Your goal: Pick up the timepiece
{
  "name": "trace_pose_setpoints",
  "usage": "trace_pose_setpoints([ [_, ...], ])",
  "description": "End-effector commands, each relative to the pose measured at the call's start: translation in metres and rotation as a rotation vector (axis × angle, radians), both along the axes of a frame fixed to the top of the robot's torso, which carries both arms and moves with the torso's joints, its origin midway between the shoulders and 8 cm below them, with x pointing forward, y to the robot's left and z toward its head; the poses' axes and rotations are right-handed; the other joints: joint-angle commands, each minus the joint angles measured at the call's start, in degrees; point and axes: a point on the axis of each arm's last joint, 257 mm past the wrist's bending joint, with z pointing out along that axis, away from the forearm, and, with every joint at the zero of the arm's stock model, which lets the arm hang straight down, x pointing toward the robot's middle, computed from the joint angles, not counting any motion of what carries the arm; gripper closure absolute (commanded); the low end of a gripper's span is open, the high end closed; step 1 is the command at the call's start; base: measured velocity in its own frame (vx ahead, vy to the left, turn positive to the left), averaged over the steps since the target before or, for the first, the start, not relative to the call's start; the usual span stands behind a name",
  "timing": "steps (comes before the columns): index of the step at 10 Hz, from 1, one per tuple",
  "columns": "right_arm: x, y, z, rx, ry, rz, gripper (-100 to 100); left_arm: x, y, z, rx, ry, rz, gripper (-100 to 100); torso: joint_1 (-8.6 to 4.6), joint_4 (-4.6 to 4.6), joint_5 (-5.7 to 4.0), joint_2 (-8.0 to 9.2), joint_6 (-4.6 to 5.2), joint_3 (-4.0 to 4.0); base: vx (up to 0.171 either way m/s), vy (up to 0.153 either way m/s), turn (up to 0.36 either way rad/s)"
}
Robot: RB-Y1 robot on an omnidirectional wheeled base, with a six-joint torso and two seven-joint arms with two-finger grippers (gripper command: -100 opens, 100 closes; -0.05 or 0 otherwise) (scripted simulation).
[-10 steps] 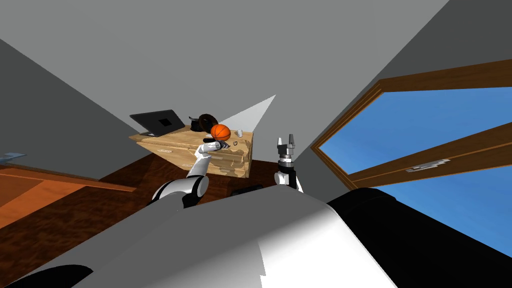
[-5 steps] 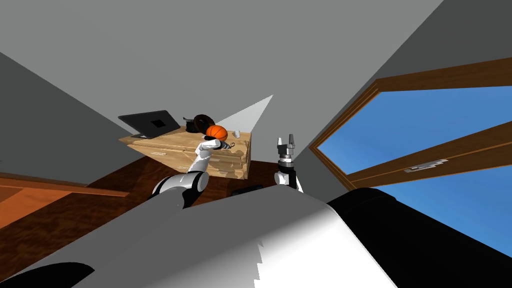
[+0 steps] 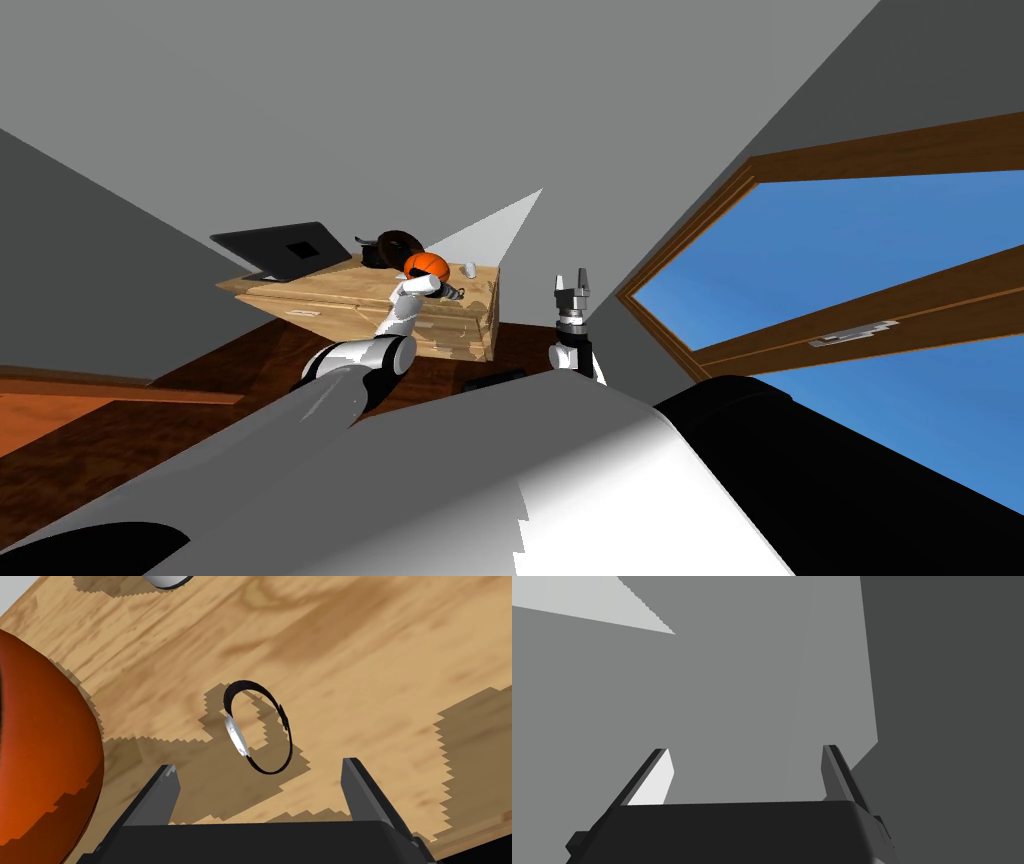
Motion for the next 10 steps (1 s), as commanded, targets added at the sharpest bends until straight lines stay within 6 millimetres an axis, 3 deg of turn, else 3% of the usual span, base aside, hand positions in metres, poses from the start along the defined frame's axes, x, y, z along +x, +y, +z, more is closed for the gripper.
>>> trace_pose_setpoints([
  [1, 0.0, 0.0, 0.0, 0.0, 0.0, 0.0, 0, -0.005, 0.001, -0.003, -0.004, 0.033, -0.002, -100, 0.0, 0.0, 0.0, 0.0, 0.0, 0.0, 0.05, -0.019, -0.02],
  [2, 0.0, 0.0, 0.0, 0.0, 0.0, 0.0, 0, -0.003, 0.001, -0.002, -0.002, 0.019, -0.001, -100, 0.05, 0.0, 0.01, 0.02, -0.01, 0.01, 0.021, -0.006, -0.002],
  [3, 0.0, 0.0, 0.0, 0.0, 0.0, 0.0, 0, -0.004, 0.001, -0.002, -0.003, 0.023, -0.002, 0, 0.1, 0.02, 0.02, 0.1, -0.01, 0.05, 0.0, 0.0, 0.0],
  [4, 0.0, 0.0, 0.0, 0.0, 0.0, 0.0, 0, -0.005, 0.022, -0.005, -0.001, 0.027, 0.012, -100, 0.13, 0.03, 0.03, 0.17, -0.01, 0.1, 0.003, -0.042, -0.079],
  [5, 0.0, 0.0, 0.0, 0.0, 0.0, 0.0, 0, -0.007, 0.042, -0.008, -0.004, 0.034, 0.032, -100, 0.02, 0.04, 0.01, 0.21, -0.01, 0.12, 0.026, -0.088, -0.128],
  [6, 0.0, 0.0, 0.0, 0.0, 0.0, 0.0, 0, -0.007, 0.043, -0.008, 0.0, 0.03, 0.026, -100, -0.13, 0.03, -0.02, 0.15, 0.0, 0.09, 0.015, -0.076, -0.038],
  [8, 0.0, 0.0, 0.0, 0.0, 0.0, 0.0, 0, -0.013, 0.082, -0.013, -0.001, 0.037, 0.055, -100, -0.16, 0.04, -0.03, 0.2, 0.0, 0.11, 0.005, -0.098, -0.105],
  [9, 0.0, 0.0, 0.0, 0.0, 0.0, 0.0, 0, -0.012, 0.084, -0.013, 0.001, 0.034, 0.051, -100, -0.26, 0.04, -0.05, 0.21, 0.02, 0.11, -0.001, -0.085, -0.043],
  [10, 0.0, 0.0, 0.0, 0.0, 0.0, 0.0, 0, -0.016, 0.103, -0.014, -0.003, 0.035, 0.067, -100, -0.19, 0.05, -0.05, 0.24, 0.0, 0.14, 0.01, -0.088, -0.08],
])
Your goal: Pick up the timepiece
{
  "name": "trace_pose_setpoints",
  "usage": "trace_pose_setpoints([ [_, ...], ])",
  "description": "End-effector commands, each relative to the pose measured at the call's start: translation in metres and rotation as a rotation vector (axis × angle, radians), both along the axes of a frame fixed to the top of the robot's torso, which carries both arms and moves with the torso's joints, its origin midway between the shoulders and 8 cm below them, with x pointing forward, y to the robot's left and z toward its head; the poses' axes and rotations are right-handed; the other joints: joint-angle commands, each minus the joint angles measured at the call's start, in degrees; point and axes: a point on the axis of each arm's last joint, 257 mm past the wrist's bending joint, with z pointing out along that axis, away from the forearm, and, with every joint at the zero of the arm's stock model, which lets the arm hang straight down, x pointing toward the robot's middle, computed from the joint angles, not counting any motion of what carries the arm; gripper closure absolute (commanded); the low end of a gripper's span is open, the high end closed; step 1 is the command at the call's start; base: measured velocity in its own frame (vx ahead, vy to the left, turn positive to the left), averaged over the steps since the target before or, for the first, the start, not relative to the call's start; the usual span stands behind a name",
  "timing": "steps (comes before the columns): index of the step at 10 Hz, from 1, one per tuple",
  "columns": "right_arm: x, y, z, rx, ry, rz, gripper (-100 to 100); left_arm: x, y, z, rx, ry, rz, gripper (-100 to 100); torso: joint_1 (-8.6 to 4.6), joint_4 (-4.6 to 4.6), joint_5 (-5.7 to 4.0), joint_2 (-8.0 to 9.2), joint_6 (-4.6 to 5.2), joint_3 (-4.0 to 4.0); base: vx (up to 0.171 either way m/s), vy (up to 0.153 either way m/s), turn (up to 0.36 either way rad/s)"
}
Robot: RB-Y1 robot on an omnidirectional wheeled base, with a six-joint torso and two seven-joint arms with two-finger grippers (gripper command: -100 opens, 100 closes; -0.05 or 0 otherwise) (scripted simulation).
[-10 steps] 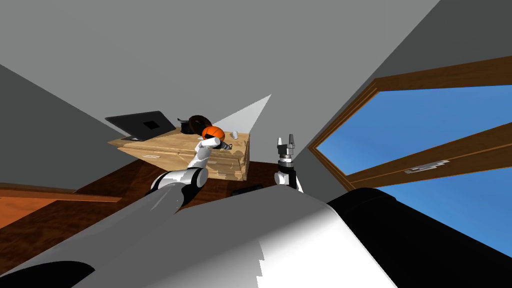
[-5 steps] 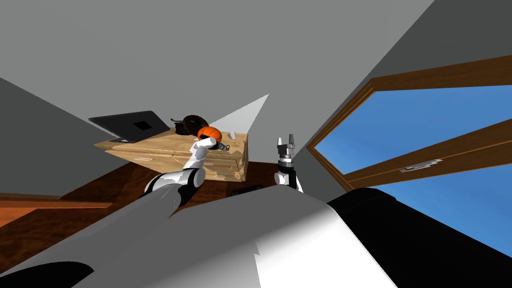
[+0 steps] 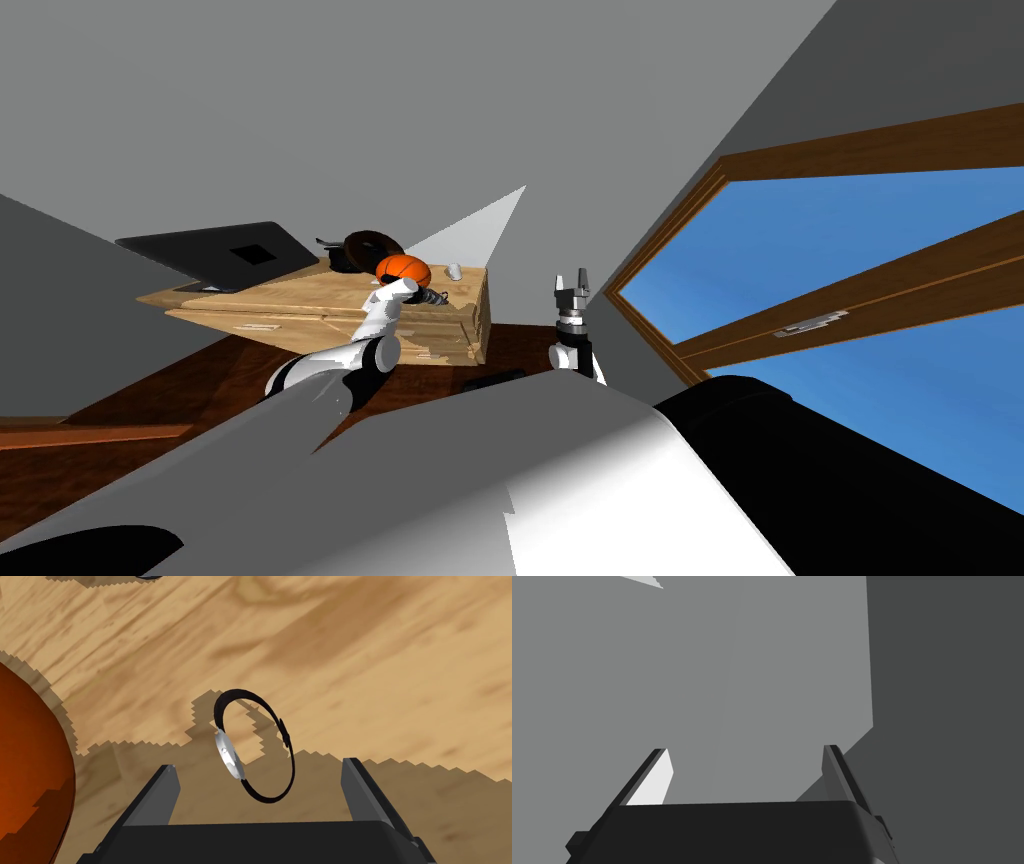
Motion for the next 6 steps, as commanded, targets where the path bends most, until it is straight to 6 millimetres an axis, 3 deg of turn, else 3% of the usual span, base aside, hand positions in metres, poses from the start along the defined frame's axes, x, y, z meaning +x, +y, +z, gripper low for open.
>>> trace_pose_setpoints([
  [1, 0.0, 0.0, 0.0, 0.0, 0.0, 0.0, 0, 0.0, 0.012, 0.003, 0.003, -0.002, 0.001, -100, 0.0, 0.0, 0.0, 0.0, 0.0, 0.0, 0.008, -0.058, -0.027],
  [4, 0.0, 0.0, 0.0, 0.0, 0.0, 0.0, 0, -0.014, 0.066, -0.003, 0.005, 0.0, 0.036, -100, -0.01, -0.12, 0.07, -0.12, 0.07, -0.12, 0.012, -0.094, -0.107],
  [5, 0.0, 0.0, 0.0, 0.0, 0.0, 0.0, 0, -0.013, 0.068, -0.001, 0.002, -0.007, 0.035, -100, -0.1, -0.16, 0.06, -0.19, 0.09, -0.18, 0.005, -0.084, -0.04],
  [6, 0.0, 0.0, 0.0, 0.0, 0.0, 0.0, 0, -0.018, 0.086, -0.002, -0.002, -0.008, 0.05, -100, 0.01, -0.16, 0.07, -0.21, 0.08, -0.19, 0.017, -0.068, -0.108],
])
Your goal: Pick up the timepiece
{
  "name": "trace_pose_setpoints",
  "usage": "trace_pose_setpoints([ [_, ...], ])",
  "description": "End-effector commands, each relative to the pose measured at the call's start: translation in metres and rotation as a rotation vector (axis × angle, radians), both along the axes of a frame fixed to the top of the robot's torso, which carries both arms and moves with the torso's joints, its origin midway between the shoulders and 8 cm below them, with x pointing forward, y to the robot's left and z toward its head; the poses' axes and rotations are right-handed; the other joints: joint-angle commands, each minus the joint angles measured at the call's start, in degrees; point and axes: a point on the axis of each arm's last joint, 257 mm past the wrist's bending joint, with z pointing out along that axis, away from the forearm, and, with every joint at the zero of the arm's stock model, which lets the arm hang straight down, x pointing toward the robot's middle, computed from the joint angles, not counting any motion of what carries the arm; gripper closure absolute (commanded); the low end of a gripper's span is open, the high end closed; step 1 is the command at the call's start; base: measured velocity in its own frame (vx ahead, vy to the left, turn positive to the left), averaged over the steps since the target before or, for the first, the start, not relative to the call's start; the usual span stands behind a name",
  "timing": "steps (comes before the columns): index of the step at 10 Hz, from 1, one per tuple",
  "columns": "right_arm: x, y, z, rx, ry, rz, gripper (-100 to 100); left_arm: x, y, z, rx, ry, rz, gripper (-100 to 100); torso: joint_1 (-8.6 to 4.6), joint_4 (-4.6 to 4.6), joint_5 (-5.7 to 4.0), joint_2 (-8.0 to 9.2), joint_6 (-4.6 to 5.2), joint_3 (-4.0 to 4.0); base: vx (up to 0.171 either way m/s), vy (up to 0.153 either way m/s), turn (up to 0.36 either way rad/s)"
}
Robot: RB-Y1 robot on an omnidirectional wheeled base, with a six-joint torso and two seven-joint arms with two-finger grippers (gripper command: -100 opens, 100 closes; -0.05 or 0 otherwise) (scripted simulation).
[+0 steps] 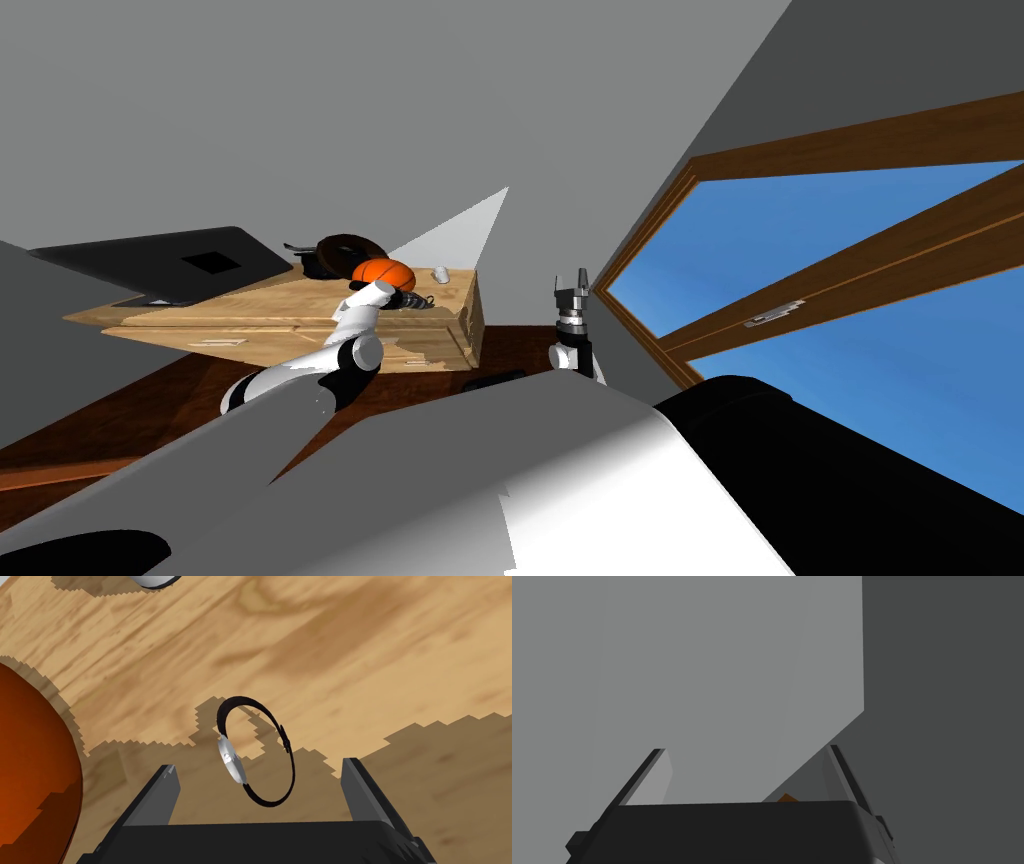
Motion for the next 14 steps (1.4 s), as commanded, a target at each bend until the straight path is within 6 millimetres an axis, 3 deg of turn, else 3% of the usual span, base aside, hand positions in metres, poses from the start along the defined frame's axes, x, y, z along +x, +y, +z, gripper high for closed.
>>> trace_pose_setpoints([
  [1, 0.0, 0.0, 0.0, 0.0, 0.0, 0.0, 0, -0.002, 0.009, 0.0, 0.003, -0.006, 0.0, -100, 0.0, 0.0, 0.0, 0.0, 0.0, 0.0, 0.017, -0.048, -0.031],
  [2, 0.0, 0.0, 0.0, 0.0, 0.0, 0.0, 0, -0.007, 0.027, 0.0, 0.002, -0.01, 0.011, -100, 0.08, 0.0, 0.02, -0.01, -0.02, -0.01, 0.01, -0.062, -0.073],
  [3, 0.0, 0.0, 0.0, 0.0, 0.0, 0.0, 0, -0.004, 0.019, -0.002, -0.001, -0.005, 0.009, -100, 0.06, 0.0, 0.02, 0.0, -0.01, 0.0, 0.003, -0.031, -0.011],
  [4, 0.0, 0.0, 0.0, 0.0, 0.0, 0.0, 0, -0.004, 0.02, -0.003, 0.002, -0.008, 0.007, 100, 0.14, 0.0, 0.03, 0.02, -0.02, 0.01, 0.001, -0.005, 0.003],
  [8, 0.0, 0.0, 0.0, 0.0, 0.0, 0.0, 0, -0.004, 0.02, -0.002, 0.001, -0.008, 0.008, 100, 0.32, -0.02, 0.09, 0.02, -0.01, 0.0, 0.0, 0.0, 0.0],
  [9, 0.0, 0.0, 0.0, 0.0, 0.0, 0.0, 0, -0.004, 0.02, -0.002, 0.001, -0.008, 0.008, 0, 0.33, -0.01, 0.09, 0.02, -0.01, 0.0, 0.0, 0.0, 0.0],
  [10, 0.0, 0.0, 0.0, 0.0, 0.0, 0.0, 0, -0.007, 0.027, 0.0, 0.002, -0.01, 0.011, 100, 0.33, -0.01, 0.1, 0.02, -0.01, 0.0, 0.007, -0.007, -0.017],
  [12, 0.0, 0.0, 0.0, 0.0, 0.0, 0.0, 0, 0.003, -0.008, 0.001, 0.006, -0.005, -0.014, 100, 0.4, 0.0, 0.1, 0.03, -0.03, 0.01, -0.007, 0.057, 0.106],
  [13, 0.0, 0.0, 0.0, 0.0, 0.0, 0.0, 0, 0.003, -0.008, 0.001, 0.004, -0.002, -0.01, 100, 0.59, 0.0, 0.14, 0.06, -0.03, 0.02, -0.016, 0.09, 0.03],
  [14, 0.0, 0.0, 0.0, 0.0, 0.0, 0.0, 0, 0.008, -0.027, 0.002, 0.005, 0.0, -0.022, 100, 0.65, 0.0, 0.16, 0.07, -0.05, 0.03, -0.014, 0.09, 0.083],
])
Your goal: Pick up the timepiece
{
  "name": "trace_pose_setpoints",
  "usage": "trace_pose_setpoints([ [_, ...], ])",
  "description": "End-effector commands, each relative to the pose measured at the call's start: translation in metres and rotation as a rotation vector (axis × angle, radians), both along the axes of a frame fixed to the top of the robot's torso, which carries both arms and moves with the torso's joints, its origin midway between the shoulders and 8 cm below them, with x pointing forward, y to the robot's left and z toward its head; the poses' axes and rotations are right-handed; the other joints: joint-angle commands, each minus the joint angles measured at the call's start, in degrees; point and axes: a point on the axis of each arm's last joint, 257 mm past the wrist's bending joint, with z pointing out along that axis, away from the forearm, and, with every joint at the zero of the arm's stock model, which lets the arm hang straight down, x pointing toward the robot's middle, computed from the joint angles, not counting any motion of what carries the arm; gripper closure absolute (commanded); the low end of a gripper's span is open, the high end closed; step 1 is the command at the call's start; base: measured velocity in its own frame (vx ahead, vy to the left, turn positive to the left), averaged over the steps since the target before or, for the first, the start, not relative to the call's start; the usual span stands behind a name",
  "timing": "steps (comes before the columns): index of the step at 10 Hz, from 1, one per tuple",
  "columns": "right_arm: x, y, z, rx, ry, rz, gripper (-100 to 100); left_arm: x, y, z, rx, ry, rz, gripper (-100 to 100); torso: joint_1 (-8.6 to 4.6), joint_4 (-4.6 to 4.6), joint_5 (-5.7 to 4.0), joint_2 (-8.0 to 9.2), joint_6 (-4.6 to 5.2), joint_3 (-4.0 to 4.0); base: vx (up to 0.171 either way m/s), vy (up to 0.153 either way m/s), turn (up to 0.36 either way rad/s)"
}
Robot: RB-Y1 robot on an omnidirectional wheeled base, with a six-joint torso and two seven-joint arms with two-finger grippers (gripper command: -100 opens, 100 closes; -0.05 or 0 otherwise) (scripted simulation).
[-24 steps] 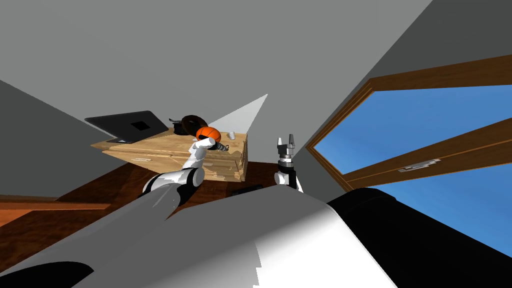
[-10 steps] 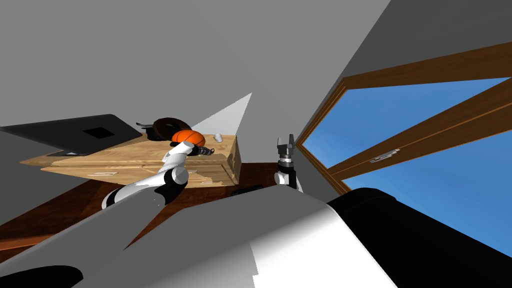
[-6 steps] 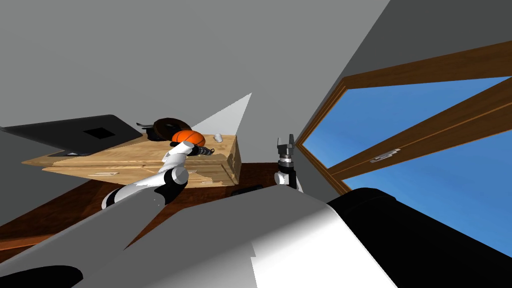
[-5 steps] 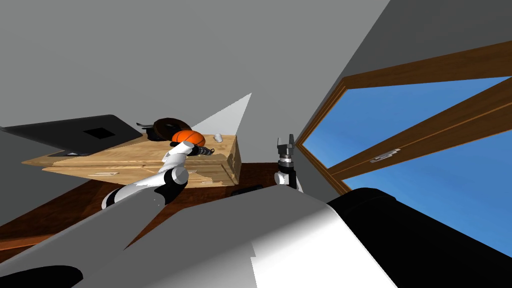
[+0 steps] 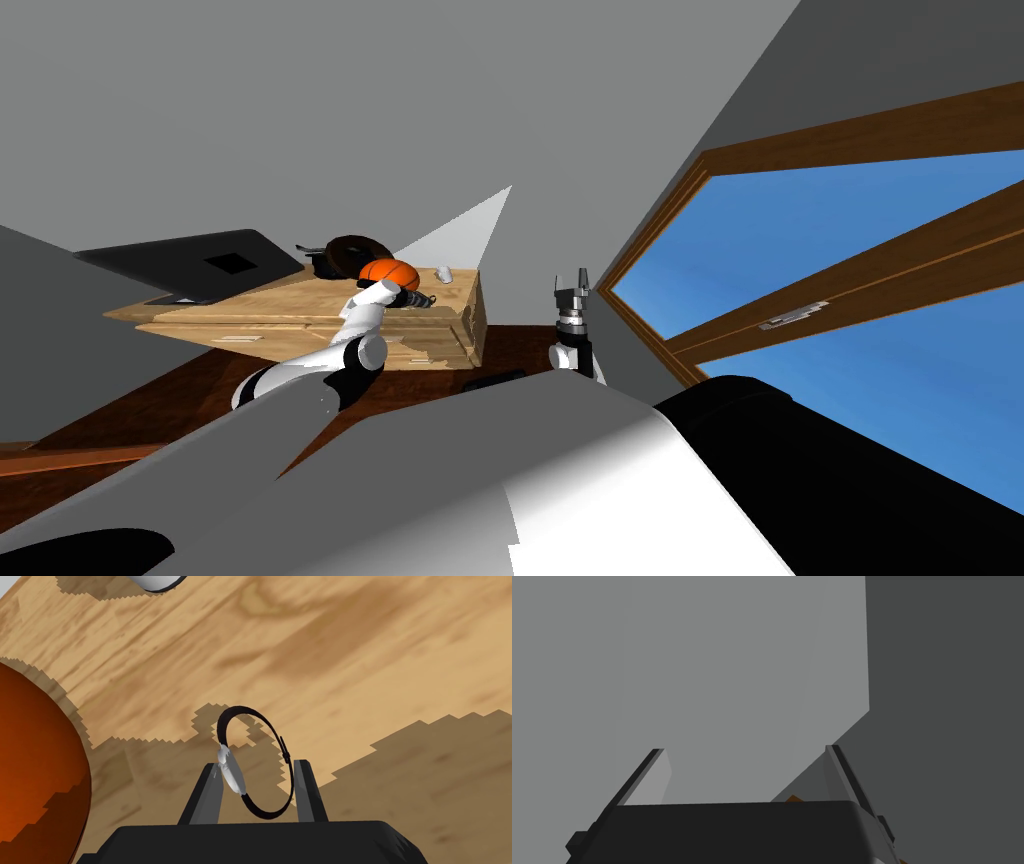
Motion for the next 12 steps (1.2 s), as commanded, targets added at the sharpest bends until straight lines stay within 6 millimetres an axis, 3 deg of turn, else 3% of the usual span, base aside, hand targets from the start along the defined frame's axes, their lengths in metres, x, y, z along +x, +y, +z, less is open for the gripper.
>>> trace_pose_setpoints([
  [1, 0.0, 0.0, 0.0, 0.0, 0.0, 0.0, 0, 0.007, -0.027, 0.002, 0.0, 0.0, -0.018, 100, 0.0, 0.0, 0.0, 0.0, 0.0, 0.0, -0.017, 0.101, 0.146],
  [2, 0.0, 0.0, 0.0, 0.0, 0.0, 0.0, 0, 0.006, -0.028, 0.002, -0.002, 0.004, -0.013, 100, 0.04, -0.01, 0.01, 0.02, -0.01, 0.01, -0.012, 0.075, 0.032],
  [3, 0.0, 0.0, 0.0, 0.0, 0.0, 0.0, 0, 0.01, -0.047, 0.003, 0.002, 0.004, -0.03, 100, -0.03, 0.0, 0.01, 0.0, 0.01, 0.0, -0.016, 0.081, 0.076],
  [4, 0.0, 0.0, 0.0, 0.0, 0.0, 0.0, 0, 0.01, -0.047, 0.003, -0.002, 0.005, -0.025, 100, -0.05, 0.0, 0.0, 0.01, 0.03, 0.0, -0.007, 0.058, 0.024],
  [6, 0.0, 0.0, 0.0, 0.0, 0.0, 0.0, 0, 0.017, -0.085, 0.008, -0.002, -0.001, -0.052, 100, -0.09, -0.02, -0.01, 0.0, -0.01, -0.01, -0.013, 0.082, 0.116],
  [7, 0.0, 0.0, 0.0, 0.0, 0.0, 0.0, 0, 0.017, -0.086, 0.007, -0.002, 0.003, -0.05, 100, -0.02, 0.0, 0.01, 0.01, 0.02, 0.01, -0.013, 0.076, 0.017],
  [9, 0.0, 0.0, 0.0, 0.0, 0.0, 0.0, 0, 0.022, -0.126, 0.013, -0.003, -0.006, -0.079, 100, -0.12, 0.01, -0.01, 0.01, 0.03, 0.01, -0.007, 0.086, 0.109],
  [10, 0.0, 0.0, 0.0, 0.0, 0.0, 0.0, 0, 0.021, -0.128, 0.013, -0.004, -0.003, -0.076, 100, 0.01, 0.01, 0.0, 0.02, -0.02, 0.01, -0.005, 0.086, 0.03],
  [11, 0.0, 0.0, 0.0, 0.0, 0.0, 0.0, 0, 0.023, -0.149, 0.016, -0.005, -0.007, -0.089, 100, -0.03, 0.0, 0.01, 0.01, 0.01, 0.0, -0.007, 0.08, 0.075],
  [12, 0.0, 0.0, 0.0, 0.0, 0.0, 0.0, 0, 0.02, -0.139, 0.015, -0.002, -0.006, -0.086, 100, -0.07, 0.01, -0.01, 0.02, 0.01, 0.01, -0.003, 0.035, 0.006],
])
